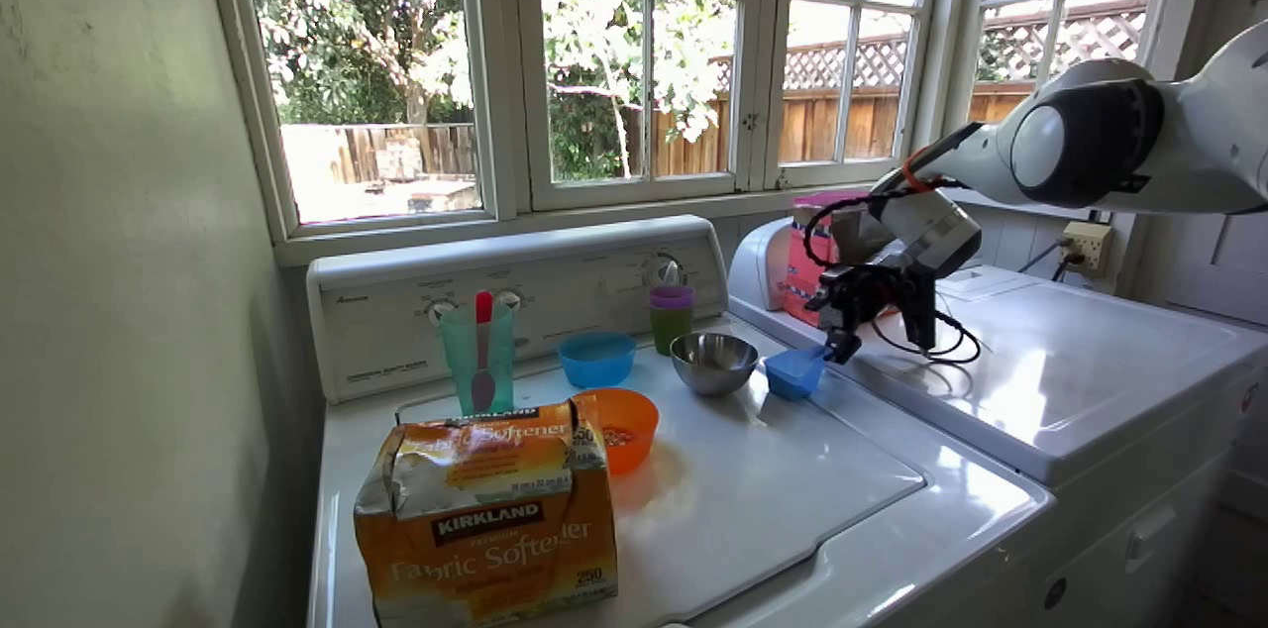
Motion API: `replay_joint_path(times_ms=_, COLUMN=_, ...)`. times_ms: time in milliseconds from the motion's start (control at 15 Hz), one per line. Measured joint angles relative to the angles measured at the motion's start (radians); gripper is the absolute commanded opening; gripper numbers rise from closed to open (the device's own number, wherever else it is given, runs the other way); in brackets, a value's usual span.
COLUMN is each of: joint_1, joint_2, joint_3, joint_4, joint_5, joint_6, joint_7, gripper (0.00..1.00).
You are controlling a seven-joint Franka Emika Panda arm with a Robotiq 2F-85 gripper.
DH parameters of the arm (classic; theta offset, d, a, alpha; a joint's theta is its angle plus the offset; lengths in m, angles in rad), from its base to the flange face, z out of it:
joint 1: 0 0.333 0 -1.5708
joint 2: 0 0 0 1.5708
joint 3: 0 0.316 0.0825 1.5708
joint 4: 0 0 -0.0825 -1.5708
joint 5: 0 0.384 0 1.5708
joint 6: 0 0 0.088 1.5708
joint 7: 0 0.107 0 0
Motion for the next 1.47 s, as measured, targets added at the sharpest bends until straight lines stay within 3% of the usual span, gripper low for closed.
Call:
replay_joint_path(times_ms=867, joint_1=-0.018, joint_2=-0.048, joint_3=-0.005, joint_4=-0.1, joint_5=0.055, joint_6=0.044, joint_7=0.016, gripper=1.0)
replay_joint_path(times_ms=1467, joint_1=-0.015, joint_2=-0.052, joint_3=-0.014, joint_4=-0.095, joint_5=0.061, joint_6=0.044, joint_7=0.022, gripper=1.0)
